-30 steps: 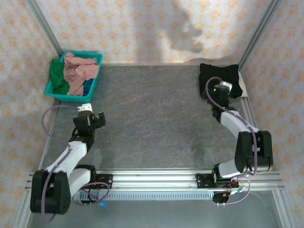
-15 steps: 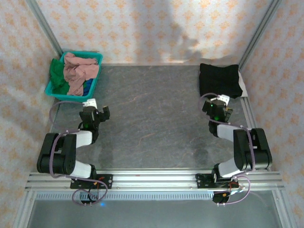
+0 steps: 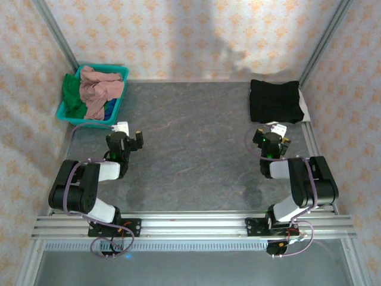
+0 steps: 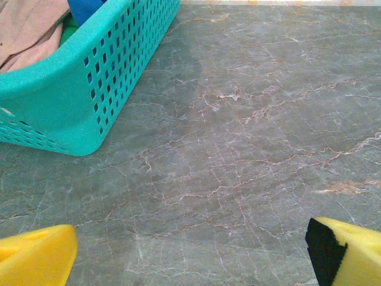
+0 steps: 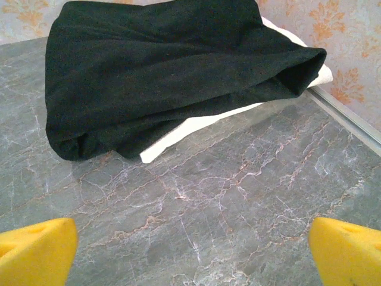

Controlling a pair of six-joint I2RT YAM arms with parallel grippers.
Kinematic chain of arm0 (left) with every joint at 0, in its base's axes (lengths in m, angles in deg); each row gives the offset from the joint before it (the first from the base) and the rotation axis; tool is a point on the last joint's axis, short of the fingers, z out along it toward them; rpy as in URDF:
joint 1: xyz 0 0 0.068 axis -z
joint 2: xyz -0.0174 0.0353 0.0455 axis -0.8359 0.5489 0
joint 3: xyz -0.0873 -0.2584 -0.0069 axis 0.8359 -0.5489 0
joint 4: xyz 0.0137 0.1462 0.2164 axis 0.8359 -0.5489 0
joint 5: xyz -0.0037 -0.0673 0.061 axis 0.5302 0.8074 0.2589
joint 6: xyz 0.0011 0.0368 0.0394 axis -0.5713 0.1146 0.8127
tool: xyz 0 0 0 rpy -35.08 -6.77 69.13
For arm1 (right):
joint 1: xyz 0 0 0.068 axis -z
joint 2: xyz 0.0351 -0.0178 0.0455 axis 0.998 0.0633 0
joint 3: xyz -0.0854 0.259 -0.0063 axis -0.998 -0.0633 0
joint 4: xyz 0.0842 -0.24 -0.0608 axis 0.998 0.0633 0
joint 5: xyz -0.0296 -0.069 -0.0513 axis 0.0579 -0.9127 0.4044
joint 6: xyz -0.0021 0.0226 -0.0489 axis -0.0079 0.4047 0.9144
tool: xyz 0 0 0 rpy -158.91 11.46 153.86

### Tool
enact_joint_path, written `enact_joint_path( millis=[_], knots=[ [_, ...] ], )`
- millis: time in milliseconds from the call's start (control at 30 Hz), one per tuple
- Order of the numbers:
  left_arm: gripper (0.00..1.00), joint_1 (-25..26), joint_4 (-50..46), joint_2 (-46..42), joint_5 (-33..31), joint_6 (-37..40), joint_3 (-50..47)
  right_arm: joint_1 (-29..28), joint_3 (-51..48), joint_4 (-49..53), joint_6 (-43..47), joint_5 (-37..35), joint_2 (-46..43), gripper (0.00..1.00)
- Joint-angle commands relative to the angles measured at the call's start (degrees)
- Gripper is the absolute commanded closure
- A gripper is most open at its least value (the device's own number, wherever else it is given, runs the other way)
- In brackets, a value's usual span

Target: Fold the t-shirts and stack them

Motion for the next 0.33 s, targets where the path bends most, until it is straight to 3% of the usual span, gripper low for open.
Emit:
enact_joint_path(
  millis=[0,300],
  knots=[
    [0.00,0.00,1.32,-0.04,-2.04,1.14,1.06,-0.16,0.20,-2.01,-0.46,-1.48,-0.33,0.01],
    [0.00,0.01,1.33,0.01,-2.05,1.01,1.13,-0.07,0.15,-1.97,-0.40,-1.26,-0.53,0.01]
  ],
)
